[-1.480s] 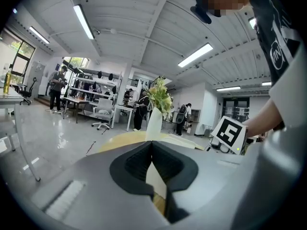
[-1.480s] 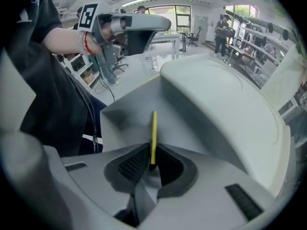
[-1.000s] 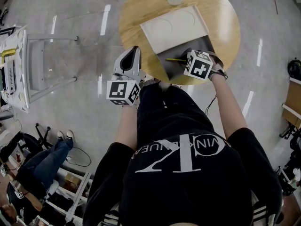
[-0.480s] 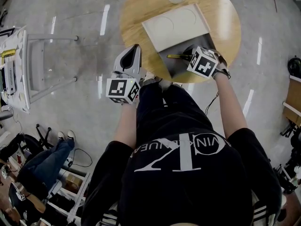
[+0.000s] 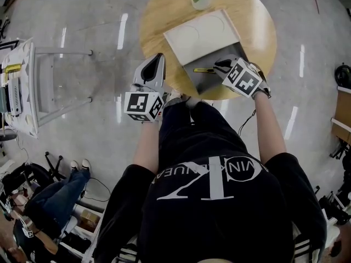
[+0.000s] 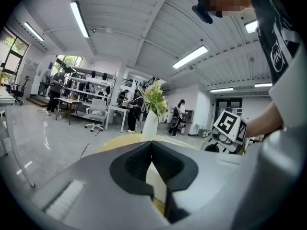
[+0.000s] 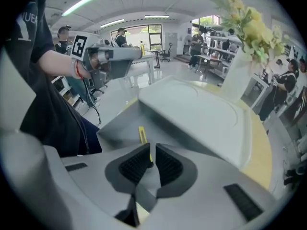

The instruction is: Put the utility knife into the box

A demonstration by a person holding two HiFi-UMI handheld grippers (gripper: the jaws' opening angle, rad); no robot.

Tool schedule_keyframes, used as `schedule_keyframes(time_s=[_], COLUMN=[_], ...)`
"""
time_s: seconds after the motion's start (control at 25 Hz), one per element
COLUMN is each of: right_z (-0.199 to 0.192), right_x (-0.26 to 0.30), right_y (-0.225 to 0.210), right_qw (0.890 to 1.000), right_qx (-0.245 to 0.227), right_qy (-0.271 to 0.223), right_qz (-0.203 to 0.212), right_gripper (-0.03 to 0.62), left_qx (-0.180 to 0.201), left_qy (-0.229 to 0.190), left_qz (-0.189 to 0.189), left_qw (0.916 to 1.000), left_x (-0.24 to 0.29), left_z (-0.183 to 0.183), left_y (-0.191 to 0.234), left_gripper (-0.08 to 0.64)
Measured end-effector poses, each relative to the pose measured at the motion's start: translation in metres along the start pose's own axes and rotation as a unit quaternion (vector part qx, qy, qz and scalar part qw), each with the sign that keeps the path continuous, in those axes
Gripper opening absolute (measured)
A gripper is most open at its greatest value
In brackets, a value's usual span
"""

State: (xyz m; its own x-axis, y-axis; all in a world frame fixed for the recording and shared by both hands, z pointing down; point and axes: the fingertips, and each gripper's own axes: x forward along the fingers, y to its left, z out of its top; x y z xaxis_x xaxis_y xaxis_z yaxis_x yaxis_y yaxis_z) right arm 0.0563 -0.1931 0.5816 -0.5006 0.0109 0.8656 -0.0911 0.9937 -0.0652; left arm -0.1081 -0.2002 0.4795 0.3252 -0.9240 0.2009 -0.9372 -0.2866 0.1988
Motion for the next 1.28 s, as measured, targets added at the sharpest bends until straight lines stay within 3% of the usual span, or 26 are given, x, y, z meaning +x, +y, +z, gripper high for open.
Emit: schedule_keyframes(time_s=[0.24,0.68,1.28], right_z=[0.006,0.022,0.043], right_x=[-0.019,-0.054,-0.109], right_y=[-0.011,-0.033,-0.064], right_qw=[0.998,0.979,0.931], right_qx=[0.048,0.117,0.188], right_qy=[-0.038,-0.133,-0.261], right_qz=[-0.033,-0.098,-0.172], right_gripper=[0.02,0.017,0.017], left_qx=[0.009,0.022,0.038], left_qy=[-0.005,-0.014,-0.031], left_qz=[-0.009,-0.031,-0.047], left_qw=[0.9999,0.9992,0.9977], left_x=[0.007,0.02,0.037], left_z=[0.01,0.028,0.055], left_y=[0.0,-0.005,-0.007], left_gripper=[0.011,0.011,0.011])
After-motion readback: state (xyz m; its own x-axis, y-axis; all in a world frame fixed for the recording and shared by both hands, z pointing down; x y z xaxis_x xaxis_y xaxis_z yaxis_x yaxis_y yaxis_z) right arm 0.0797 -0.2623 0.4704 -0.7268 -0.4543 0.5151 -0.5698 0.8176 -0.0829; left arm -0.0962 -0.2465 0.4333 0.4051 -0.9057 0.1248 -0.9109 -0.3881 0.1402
